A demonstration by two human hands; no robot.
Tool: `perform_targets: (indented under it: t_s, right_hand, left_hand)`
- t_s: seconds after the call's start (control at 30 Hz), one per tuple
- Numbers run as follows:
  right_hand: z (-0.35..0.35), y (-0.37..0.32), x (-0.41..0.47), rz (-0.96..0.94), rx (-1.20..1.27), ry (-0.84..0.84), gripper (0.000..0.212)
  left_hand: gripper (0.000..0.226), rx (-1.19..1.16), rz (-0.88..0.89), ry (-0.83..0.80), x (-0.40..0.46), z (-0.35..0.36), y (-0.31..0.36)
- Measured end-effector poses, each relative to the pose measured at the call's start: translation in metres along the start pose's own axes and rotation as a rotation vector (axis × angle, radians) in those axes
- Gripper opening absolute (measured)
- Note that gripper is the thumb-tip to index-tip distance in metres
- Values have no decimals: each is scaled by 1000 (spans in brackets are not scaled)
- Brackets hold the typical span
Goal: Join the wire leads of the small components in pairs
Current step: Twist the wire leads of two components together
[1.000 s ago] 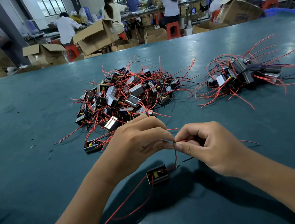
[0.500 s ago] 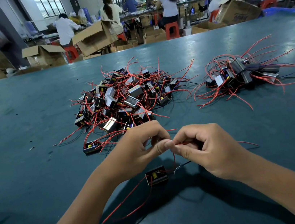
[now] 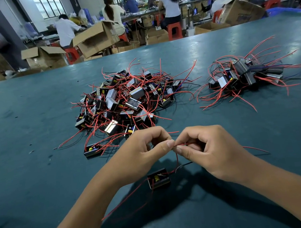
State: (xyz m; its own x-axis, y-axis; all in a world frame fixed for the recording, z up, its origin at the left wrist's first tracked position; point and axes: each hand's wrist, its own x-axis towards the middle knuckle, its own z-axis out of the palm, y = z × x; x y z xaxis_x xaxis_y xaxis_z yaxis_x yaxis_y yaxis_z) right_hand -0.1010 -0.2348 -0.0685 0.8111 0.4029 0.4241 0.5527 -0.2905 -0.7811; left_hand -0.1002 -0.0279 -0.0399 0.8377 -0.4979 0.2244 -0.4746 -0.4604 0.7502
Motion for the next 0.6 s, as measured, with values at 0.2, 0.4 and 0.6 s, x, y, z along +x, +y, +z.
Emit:
perform_targets:
  t_s: [0.2, 0.4, 0.6]
  right_hand:
    - [0, -1, -1, -15, 2, -6, 10]
    - [0, -1, -1, -36, -33, -5, 9]
    - [-2, 3, 1, 23, -6, 13, 13]
  left_hand:
    - [20, -56, -59, 18, 2, 4, 4]
    - [28, -370, -357, 25, 3, 10, 3]
    - [20, -313, -242, -12, -2, -7, 6]
